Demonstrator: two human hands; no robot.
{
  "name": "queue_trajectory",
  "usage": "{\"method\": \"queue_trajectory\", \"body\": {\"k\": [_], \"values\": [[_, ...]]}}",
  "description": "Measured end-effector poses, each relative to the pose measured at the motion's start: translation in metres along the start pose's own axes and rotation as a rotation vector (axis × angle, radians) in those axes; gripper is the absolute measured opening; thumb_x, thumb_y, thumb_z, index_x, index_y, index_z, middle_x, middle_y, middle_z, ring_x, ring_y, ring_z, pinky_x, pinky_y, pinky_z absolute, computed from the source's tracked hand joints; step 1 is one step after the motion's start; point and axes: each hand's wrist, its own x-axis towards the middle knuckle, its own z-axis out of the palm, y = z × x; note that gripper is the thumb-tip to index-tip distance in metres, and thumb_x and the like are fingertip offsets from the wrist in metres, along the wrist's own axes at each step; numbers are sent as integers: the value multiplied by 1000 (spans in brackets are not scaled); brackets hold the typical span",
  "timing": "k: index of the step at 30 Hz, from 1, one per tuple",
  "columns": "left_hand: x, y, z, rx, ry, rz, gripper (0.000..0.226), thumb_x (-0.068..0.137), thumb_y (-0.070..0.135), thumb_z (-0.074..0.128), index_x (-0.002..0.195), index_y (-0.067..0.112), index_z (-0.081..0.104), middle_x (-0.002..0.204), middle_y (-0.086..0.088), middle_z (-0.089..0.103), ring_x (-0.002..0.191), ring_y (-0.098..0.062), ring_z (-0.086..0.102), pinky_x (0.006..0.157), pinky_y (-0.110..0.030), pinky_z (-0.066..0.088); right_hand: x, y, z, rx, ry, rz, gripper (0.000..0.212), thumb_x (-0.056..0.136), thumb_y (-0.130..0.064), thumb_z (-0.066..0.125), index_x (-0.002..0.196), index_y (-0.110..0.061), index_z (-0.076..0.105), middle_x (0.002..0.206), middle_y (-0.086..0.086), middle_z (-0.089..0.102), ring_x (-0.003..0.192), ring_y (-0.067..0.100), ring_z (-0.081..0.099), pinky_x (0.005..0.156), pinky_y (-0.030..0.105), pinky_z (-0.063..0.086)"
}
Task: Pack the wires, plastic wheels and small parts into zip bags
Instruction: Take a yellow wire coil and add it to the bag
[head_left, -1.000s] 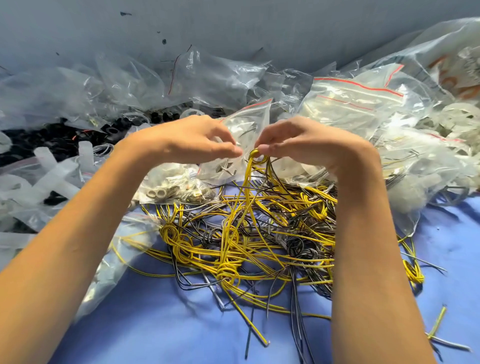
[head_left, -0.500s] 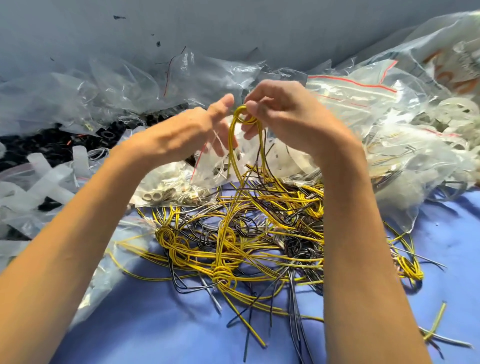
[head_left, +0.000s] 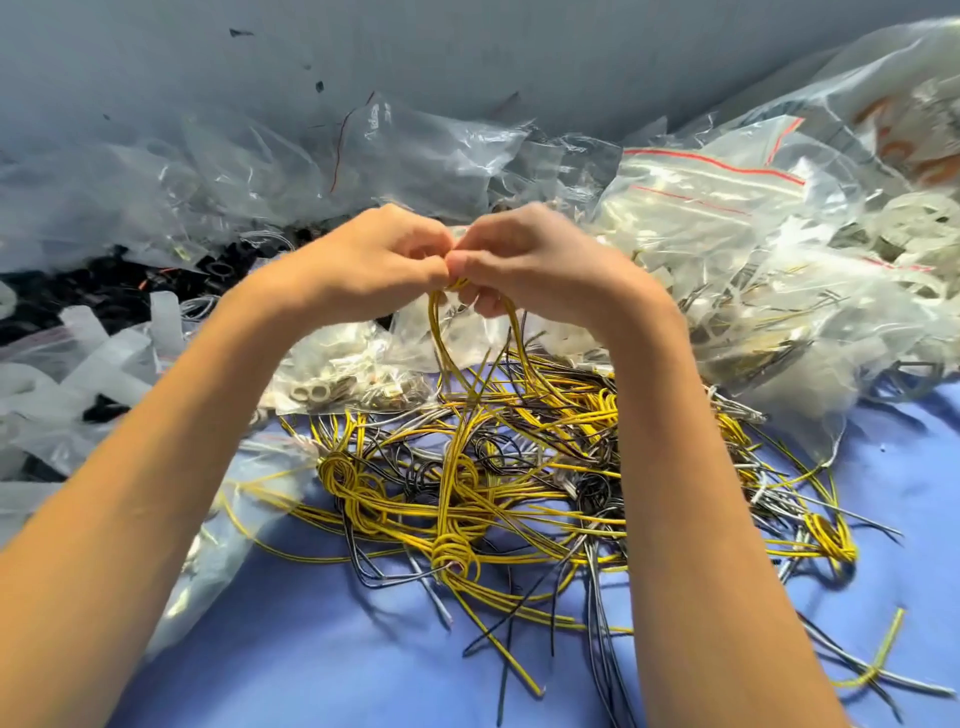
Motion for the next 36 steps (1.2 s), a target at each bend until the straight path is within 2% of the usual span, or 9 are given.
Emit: {"method": "queue_trajectory", "body": {"k": [3,6,9,13,19,25,28,32,36], "values": [[1,-3,1,50,9,-5,21,93,18,58,90,-1,67,86,-28,59,75,-18,43,69,-32,35,2,4,2,58,-77,81,23,92,-24,61,100,-3,65,82,8,70,70,13,66,75,30,59],[4,-7,3,93,103,-35,19,93,11,55,89,1,70,86,-26,65,73,-20,49,71,-39,45,3,10,2,31,-123,136,32,91,-28,62,101,3,65,91,14,73,85,23,71,85,39,57],[7,-8,5,36,219,-60,21,94,12,54,90,4,73,86,-13,72,74,-14,60,77,-30,49,2,15,7,-40,-206,171,38,92,-30,60,105,6,65,99,17,72,94,27,69,92,38,53],[9,-10,8,-5,283,-96,26,97,21,51,85,11,72,77,-1,70,58,3,56,67,-18,46,-3,18,12,111,-216,178,35,94,-26,57,112,4,63,90,5,71,83,14,65,80,26,51],[10,-13,10,-66,263,-138,40,97,37,49,81,11,73,52,10,62,46,4,55,62,-23,46,-6,17,10,264,-248,186,28,97,-29,51,117,-10,59,90,-6,72,80,1,67,77,19,47],[9,-12,9,-68,256,-131,45,95,42,48,90,6,75,73,-3,71,57,-2,62,60,-18,43,-7,17,9,352,-259,220,42,98,-44,39,118,-13,58,85,-7,72,81,4,65,85,32,40],[9,-13,7,-120,207,-142,39,97,36,48,93,7,73,64,6,67,57,0,61,55,-12,43,-8,20,10,327,-229,183,40,98,-34,47,121,-3,58,87,-2,65,74,1,60,76,24,40],[4,-11,-1,-186,49,-116,27,96,33,47,90,20,71,65,14,67,67,4,62,55,-7,43,-6,20,10,177,-236,146,23,98,-24,50,107,-11,68,74,-9,59,58,-7,50,58,10,37],[1,-11,-3,-113,55,-73,19,94,29,57,83,23,72,69,9,68,67,4,60,62,-11,43,-5,18,13,166,-280,149,16,99,-18,49,90,-14,62,76,-5,60,64,-1,52,63,13,39]]}}
